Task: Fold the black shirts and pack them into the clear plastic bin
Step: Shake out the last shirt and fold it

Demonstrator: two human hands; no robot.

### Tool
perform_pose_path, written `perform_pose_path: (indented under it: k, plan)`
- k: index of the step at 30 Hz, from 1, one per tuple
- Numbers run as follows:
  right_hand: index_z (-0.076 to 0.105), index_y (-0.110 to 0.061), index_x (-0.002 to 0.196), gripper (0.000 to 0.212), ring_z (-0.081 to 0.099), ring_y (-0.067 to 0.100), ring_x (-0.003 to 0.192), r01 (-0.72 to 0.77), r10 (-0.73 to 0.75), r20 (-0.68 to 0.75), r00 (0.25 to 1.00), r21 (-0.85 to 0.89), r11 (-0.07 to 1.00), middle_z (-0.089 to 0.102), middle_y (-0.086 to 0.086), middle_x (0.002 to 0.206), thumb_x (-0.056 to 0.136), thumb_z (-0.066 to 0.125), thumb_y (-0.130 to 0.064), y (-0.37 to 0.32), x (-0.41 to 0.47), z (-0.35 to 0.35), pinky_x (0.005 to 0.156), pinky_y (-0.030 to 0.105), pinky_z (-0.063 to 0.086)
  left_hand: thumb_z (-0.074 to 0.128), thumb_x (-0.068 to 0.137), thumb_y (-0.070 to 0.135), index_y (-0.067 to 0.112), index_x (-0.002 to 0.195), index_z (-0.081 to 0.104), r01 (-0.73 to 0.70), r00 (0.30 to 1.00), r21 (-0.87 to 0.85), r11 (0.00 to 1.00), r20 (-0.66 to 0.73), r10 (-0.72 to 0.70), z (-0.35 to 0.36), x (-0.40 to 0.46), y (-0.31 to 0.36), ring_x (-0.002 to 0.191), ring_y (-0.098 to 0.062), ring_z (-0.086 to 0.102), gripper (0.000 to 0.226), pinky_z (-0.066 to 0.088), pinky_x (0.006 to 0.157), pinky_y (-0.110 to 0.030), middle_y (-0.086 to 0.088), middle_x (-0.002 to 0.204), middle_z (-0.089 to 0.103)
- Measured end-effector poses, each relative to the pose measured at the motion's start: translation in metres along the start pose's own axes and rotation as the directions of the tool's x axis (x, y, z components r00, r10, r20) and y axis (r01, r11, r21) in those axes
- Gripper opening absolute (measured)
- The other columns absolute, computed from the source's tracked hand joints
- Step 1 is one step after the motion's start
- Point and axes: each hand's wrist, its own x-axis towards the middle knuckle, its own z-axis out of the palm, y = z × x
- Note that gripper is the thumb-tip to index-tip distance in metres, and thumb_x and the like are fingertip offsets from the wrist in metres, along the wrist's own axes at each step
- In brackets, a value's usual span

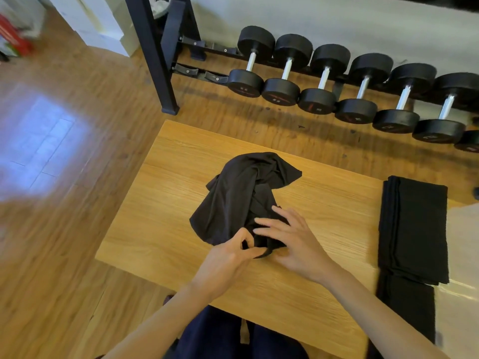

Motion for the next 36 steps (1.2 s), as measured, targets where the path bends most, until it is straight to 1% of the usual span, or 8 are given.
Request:
perform_pose_path:
  k: [2, 5, 11, 16, 20, 24, 30, 36]
  plan:
    - [0.073, -0.032, 0.104, 0.022, 0.04, 0.004, 0.128, 0.016, -0.015, -0.063, 0.998, 0.019, 1.0, 0.066, -0.018, 0.111, 0.083, 0.07, -0.028, 0.0, 0.0, -0.001, 0.118, 0.023, -0.007, 0.054, 0.094, 0.025, 0.027, 0.126, 0.061, 0.002, 0.999, -0.051, 0.999, -0.035, -0.004, -0.003, 0.001, 0.004, 0.07, 0.001, 0.05, 0.033, 0.036, 0.063, -0.004, 0.01, 0.107, 0.048]
    - [0.075, -0.033, 0.088, 0.008, 0.05, -0.002, 0.099, -0.098, 0.122, -0.133, 0.984, 0.175, 0.98, 0.059, -0.023, 0.083, 0.082, 0.075, -0.029, 0.0, -0.005, -0.013, 0.113, 0.011, -0.004, 0.054, 0.094, 0.034, 0.025, 0.121, 0.062, 0.017, 0.997, -0.154, 0.988, -0.077, -0.029, -0.011, 0.003, 0.004, 0.08, 0.005, 0.054, 0.03, 0.041, 0.072, 0.0, 0.016, 0.104, 0.05]
    - [0.076, -0.03, 0.086, 0.005, 0.055, -0.001, 0.093, -0.356, 0.488, -0.081, 0.869, 0.583, 0.73, 0.068, 0.003, 0.088, 0.084, 0.071, -0.028, -0.005, -0.013, -0.056, 0.094, 0.011, 0.031, 0.07, 0.085, 0.014, 0.023, 0.109, 0.067, 0.207, 0.948, -0.15, 0.967, -0.213, -0.236, -0.033, 0.024, -0.019, 0.086, -0.001, 0.056, 0.026, 0.051, 0.073, -0.016, 0.017, 0.102, 0.048]
    - [0.075, -0.022, 0.086, 0.01, 0.066, -0.001, 0.073, -0.32, 0.64, -0.153, 0.753, 0.765, 0.559, 0.073, -0.009, 0.076, 0.09, 0.065, -0.02, 0.0, -0.009, -0.087, 0.061, 0.01, 0.048, 0.068, 0.085, 0.004, 0.019, 0.106, 0.07, 0.348, 0.857, -0.289, 0.892, -0.288, -0.427, -0.063, 0.055, -0.039, 0.082, -0.002, 0.059, 0.026, 0.05, 0.068, -0.015, 0.008, 0.097, 0.057]
    - [0.075, -0.013, 0.084, 0.026, 0.062, 0.017, 0.074, -0.381, 0.749, -0.149, 0.646, 0.788, 0.485, 0.069, 0.007, 0.074, 0.091, 0.063, -0.035, 0.02, -0.008, -0.097, 0.069, 0.029, 0.045, 0.062, 0.092, 0.009, 0.017, 0.101, 0.071, 0.415, 0.83, -0.45, 0.79, -0.169, -0.532, -0.085, 0.074, -0.054, 0.065, 0.009, 0.059, 0.015, 0.044, 0.054, -0.008, 0.008, 0.082, 0.066]
    - [0.073, -0.016, 0.081, 0.027, 0.057, 0.016, 0.067, -0.434, 0.841, -0.095, 0.533, 0.822, 0.369, 0.063, -0.005, 0.062, 0.09, 0.064, -0.04, 0.036, -0.006, -0.105, 0.059, 0.028, 0.04, 0.058, 0.096, 0.01, 0.017, 0.094, 0.07, 0.418, 0.841, -0.542, 0.729, -0.073, -0.536, -0.099, 0.082, -0.071, 0.075, 0.006, 0.061, 0.014, 0.043, 0.062, -0.005, 0.005, 0.086, 0.069]
    - [0.073, -0.02, 0.082, 0.021, 0.06, 0.021, 0.078, -0.476, 0.862, -0.023, 0.506, 0.826, 0.302, 0.068, -0.002, 0.074, 0.091, 0.064, -0.037, 0.047, -0.006, -0.11, 0.069, 0.029, 0.043, 0.055, 0.099, 0.026, 0.016, 0.105, 0.069, 0.486, 0.783, -0.696, 0.529, 0.077, -0.618, -0.108, 0.08, -0.079, 0.089, -0.006, 0.065, 0.019, 0.046, 0.067, -0.009, 0.003, 0.095, 0.072]
    - [0.077, -0.028, 0.071, 0.022, 0.054, 0.033, 0.086, -0.507, 0.854, 0.032, 0.519, 0.816, 0.278, 0.069, 0.007, 0.083, 0.088, 0.067, -0.037, 0.047, -0.015, -0.114, 0.075, 0.049, 0.045, 0.043, 0.102, 0.034, 0.013, 0.101, 0.068, 0.458, 0.849, -0.725, 0.515, 0.186, -0.495, -0.118, 0.062, -0.061, 0.078, -0.005, 0.067, 0.033, 0.047, 0.064, -0.013, 0.008, 0.08, 0.073]
